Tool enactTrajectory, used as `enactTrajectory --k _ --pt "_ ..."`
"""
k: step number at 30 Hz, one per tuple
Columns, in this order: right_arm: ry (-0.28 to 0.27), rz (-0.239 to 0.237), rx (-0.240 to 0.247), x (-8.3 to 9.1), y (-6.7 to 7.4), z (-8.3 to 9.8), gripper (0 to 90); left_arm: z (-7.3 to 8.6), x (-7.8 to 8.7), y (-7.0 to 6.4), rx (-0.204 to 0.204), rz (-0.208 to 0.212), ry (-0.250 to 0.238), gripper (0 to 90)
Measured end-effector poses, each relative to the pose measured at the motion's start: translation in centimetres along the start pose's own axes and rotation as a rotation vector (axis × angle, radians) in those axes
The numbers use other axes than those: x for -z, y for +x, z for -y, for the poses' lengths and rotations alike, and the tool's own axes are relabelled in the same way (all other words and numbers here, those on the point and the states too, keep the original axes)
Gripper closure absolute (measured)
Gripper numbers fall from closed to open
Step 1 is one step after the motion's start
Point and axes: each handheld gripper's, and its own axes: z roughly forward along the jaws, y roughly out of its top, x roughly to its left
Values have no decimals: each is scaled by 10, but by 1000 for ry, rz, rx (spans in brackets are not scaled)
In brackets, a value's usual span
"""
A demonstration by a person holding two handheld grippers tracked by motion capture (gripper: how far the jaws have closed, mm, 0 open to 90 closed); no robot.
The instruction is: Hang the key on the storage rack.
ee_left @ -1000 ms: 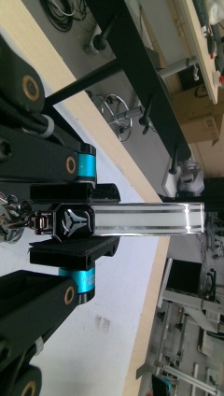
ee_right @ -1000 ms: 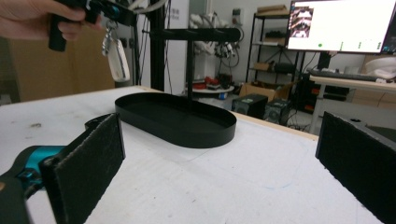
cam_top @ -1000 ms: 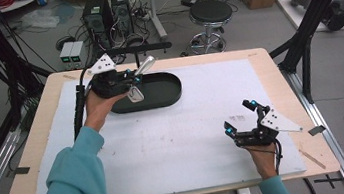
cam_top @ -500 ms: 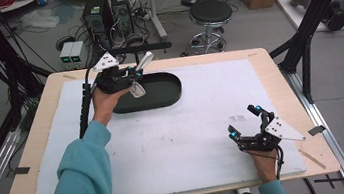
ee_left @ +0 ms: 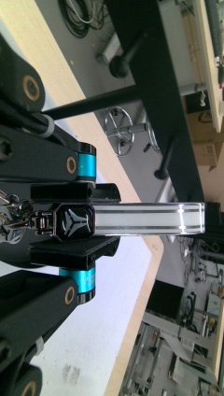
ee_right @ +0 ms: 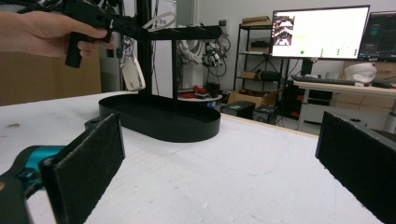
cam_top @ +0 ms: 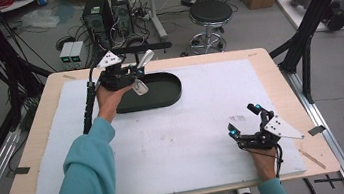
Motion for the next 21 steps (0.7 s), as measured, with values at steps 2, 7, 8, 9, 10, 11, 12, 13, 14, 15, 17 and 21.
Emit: enactTrajectory --k 2,7,8,9,10,11,12,13,14,15,17,21 --pt "2 2 -4 0 -1 0 5 2 -2 2 14 -7 -1 741" --pt "1 -8 -18 -1 -2 2 6 4 -4 6 24 -14 -14 741" --pt "1 -9 -22 -1 -3 2 5 4 -5 7 28 -14 -18 741" --pt "6 -11 -31 -1 -2 3 6 5 -5 8 33 -14 -24 741" --pt "3 -10 -28 -1 -3 3 6 5 -5 9 34 -14 -25 741" --pt "3 -10 -30 -1 -3 3 5 5 -6 9 34 -16 -25 741" --pt "5 -11 -34 -1 -3 3 6 6 -6 9 31 -18 -24 741" --pt "8 -11 -39 -1 -3 3 5 6 -7 10 36 -17 -25 741" --pt "8 -9 -40 -1 -3 4 5 7 -7 10 40 -18 -26 741" --pt "9 -11 -39 -2 -3 4 5 7 -8 11 46 -20 -31 741" --pt "12 -10 -34 -2 -3 4 6 8 -7 14 55 -23 -39 742" --pt "17 -18 -32 -2 -3 4 5 8 -6 16 52 -36 -36 741"
